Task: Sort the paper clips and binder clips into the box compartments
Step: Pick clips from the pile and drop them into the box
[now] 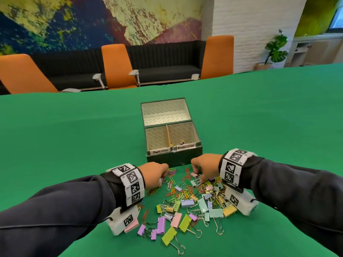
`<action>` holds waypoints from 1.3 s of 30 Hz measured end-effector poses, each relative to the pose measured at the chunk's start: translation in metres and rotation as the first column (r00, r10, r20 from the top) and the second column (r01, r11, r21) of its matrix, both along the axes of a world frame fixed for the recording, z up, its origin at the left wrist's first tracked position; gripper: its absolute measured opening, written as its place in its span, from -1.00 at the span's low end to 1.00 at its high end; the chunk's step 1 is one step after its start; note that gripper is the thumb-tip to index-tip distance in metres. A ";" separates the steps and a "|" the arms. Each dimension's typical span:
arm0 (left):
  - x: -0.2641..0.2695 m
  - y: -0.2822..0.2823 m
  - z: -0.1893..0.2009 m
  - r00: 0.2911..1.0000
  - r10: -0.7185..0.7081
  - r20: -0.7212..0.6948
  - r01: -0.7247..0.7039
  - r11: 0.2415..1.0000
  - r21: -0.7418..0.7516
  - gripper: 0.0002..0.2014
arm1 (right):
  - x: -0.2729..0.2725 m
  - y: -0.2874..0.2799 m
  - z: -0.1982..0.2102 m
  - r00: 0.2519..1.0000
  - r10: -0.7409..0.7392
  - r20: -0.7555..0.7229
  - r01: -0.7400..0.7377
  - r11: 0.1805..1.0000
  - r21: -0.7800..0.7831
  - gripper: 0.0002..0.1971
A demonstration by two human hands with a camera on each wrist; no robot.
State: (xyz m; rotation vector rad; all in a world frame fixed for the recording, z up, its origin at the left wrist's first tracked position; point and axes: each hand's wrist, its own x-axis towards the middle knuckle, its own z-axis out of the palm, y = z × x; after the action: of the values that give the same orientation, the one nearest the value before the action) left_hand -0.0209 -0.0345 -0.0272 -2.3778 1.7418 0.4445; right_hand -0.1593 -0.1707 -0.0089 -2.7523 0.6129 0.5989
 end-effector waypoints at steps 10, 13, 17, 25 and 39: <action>0.001 -0.004 0.000 0.997 0.033 -0.063 -0.031 0.999 0.026 -0.79 | 0.013 0.010 0.000 0.992 0.123 -0.035 -0.125 0.987 -0.098 -0.88; 0.002 -0.001 0.000 0.998 0.010 -0.057 -0.010 1.000 0.004 -0.79 | 0.015 0.008 -0.004 0.987 0.149 -0.067 -0.157 0.979 -0.129 -0.93; 0.002 0.003 -0.002 0.995 0.009 -0.096 -0.010 1.000 -0.007 -0.80 | 0.012 0.007 0.001 0.988 0.148 -0.034 -0.152 0.975 -0.161 -0.97; 0.004 0.005 0.003 0.983 0.016 -0.180 -0.020 1.000 -0.020 -0.83 | 0.003 -0.011 0.021 0.989 -0.042 0.141 0.011 0.977 0.212 -0.93; 0.009 0.014 0.003 0.968 0.066 -0.242 -0.111 0.978 -0.175 -0.62 | 0.015 -0.030 0.034 0.908 -0.265 0.323 0.065 0.853 0.518 -0.85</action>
State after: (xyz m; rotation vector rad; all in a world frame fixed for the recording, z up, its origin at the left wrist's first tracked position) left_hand -0.0122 -0.0207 -0.0244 -2.6382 1.8537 0.6247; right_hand -0.1442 -0.2008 0.0249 -2.2046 0.5098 0.1301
